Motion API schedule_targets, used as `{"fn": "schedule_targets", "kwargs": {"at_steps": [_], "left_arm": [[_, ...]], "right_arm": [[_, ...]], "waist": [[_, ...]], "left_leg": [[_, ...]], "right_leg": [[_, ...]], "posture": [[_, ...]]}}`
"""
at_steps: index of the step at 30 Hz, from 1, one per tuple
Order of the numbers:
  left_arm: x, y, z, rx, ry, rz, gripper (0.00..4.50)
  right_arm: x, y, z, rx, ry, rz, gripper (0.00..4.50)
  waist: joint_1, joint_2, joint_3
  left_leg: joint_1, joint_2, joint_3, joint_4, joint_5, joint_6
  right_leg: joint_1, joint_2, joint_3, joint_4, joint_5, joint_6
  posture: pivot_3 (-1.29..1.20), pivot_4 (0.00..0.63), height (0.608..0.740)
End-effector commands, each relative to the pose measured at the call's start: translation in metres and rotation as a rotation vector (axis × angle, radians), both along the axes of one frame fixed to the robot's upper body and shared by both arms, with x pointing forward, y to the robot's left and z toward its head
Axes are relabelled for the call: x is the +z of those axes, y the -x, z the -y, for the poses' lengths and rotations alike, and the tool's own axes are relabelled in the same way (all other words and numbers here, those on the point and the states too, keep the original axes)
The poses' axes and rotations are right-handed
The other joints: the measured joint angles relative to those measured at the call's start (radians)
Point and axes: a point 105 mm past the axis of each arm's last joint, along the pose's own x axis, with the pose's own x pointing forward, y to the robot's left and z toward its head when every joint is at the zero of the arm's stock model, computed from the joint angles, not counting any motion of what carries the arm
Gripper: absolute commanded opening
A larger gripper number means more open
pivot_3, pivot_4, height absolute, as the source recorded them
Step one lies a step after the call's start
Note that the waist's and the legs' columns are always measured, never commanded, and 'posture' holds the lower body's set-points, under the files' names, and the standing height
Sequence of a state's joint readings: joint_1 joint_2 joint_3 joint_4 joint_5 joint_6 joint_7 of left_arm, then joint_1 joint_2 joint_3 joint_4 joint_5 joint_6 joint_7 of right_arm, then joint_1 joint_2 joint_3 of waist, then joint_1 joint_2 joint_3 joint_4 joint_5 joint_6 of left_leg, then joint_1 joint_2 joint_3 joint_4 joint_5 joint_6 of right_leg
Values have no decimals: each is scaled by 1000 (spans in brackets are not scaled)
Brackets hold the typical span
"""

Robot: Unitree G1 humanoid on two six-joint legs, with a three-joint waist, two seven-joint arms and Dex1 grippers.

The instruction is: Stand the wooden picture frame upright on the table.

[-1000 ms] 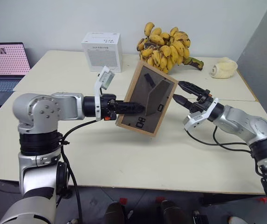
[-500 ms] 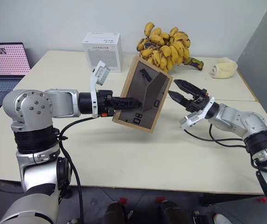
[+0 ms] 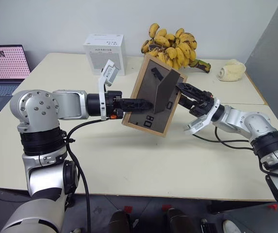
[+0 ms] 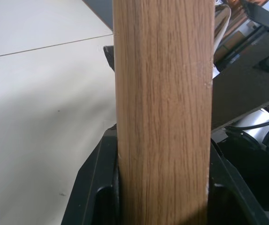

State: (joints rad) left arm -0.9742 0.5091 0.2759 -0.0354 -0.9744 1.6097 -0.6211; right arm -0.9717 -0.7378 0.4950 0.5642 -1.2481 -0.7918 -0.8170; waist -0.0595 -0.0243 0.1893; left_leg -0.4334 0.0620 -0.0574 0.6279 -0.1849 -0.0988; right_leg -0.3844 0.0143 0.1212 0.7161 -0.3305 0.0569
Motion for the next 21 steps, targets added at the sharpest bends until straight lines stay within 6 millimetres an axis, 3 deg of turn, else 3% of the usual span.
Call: {"fn": "schedule_targets", "kwargs": {"at_steps": [1, 6, 10, 14, 21], "left_arm": [[14, 7, 3, -39, 18, 42, 1416], [15, 7, 1, -31, 15, 45, 1416], [16, 7, 0, -22, 15, 46, 1416], [17, 7, 0, -20, 15, 48, 1416], [17, 6, -1, -22, 11, 38, 1416]], "right_arm": [[17, -1, -3, 22, -24, 76, 3179], [17, -2, -6, 39, -23, 78, 3179], [16, -3, -7, 47, -27, 68, 2602], [15, -2, -9, 58, -34, 65, 1688], [17, 1, -8, 70, -38, 81, 1424]], "waist": [[0, 0, 0], [0, 0, 0], [0, 0, 0], [0, 0, 0], [0, 0, 0]], "left_leg": [[0, 0, 0, 0, 0, 0], [0, 0, 0, 0, 0, 0], [0, 0, 0, 0, 0, 0], [0, 0, 0, 0, 0, 0], [0, 0, 0, 0, 0, 0]], "right_leg": [[0, 0, 0, 0, 0, 0], [0, 0, 0, 0, 0, 0], [0, 0, 0, 0, 0, 0], [0, 0, 0, 0, 0, 0], [0, 0, 0, 0, 0, 0]], "posture": [[0, 150, 740], [0, 150, 740], [0, 150, 740], [0, 150, 740], [0, 150, 740]]}}
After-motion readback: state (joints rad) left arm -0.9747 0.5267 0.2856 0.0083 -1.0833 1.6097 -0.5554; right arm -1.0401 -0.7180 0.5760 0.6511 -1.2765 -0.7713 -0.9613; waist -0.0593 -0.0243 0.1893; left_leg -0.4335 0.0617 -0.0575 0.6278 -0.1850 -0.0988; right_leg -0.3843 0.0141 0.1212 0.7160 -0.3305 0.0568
